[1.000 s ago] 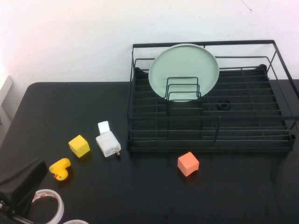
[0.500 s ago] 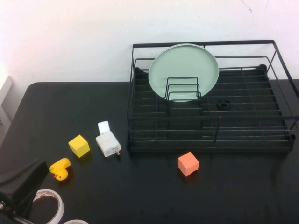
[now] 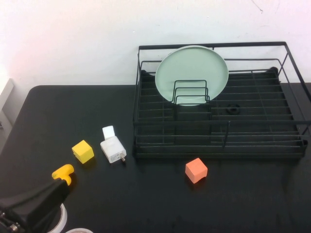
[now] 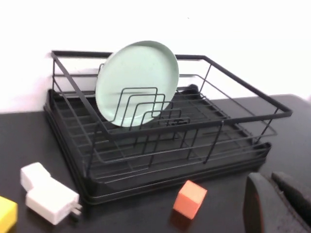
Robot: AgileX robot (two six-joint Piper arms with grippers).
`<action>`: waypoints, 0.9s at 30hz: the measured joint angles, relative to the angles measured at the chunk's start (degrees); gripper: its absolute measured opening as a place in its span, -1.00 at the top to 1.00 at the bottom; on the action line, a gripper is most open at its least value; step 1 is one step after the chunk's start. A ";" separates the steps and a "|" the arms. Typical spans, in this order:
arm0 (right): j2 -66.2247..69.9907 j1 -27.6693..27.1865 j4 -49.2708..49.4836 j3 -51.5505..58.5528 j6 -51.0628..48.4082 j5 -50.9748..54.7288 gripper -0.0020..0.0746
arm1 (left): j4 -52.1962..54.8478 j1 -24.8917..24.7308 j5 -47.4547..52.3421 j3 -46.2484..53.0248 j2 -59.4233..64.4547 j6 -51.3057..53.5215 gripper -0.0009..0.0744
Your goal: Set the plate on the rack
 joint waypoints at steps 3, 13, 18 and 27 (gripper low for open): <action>0.00 0.00 0.00 0.00 0.00 0.00 0.93 | 21.16 0.15 0.00 2.26 0.00 -22.67 0.98; 0.00 0.00 0.00 0.00 0.00 0.00 0.93 | 70.51 17.18 18.22 7.25 -8.09 -72.29 0.98; 0.00 0.00 0.00 0.00 0.00 0.00 0.93 | 86.93 26.06 26.23 9.20 -16.46 -86.97 0.98; 0.00 0.00 0.00 0.00 0.00 0.00 0.93 | 90.01 39.51 19.27 16.71 -26.34 -89.92 0.98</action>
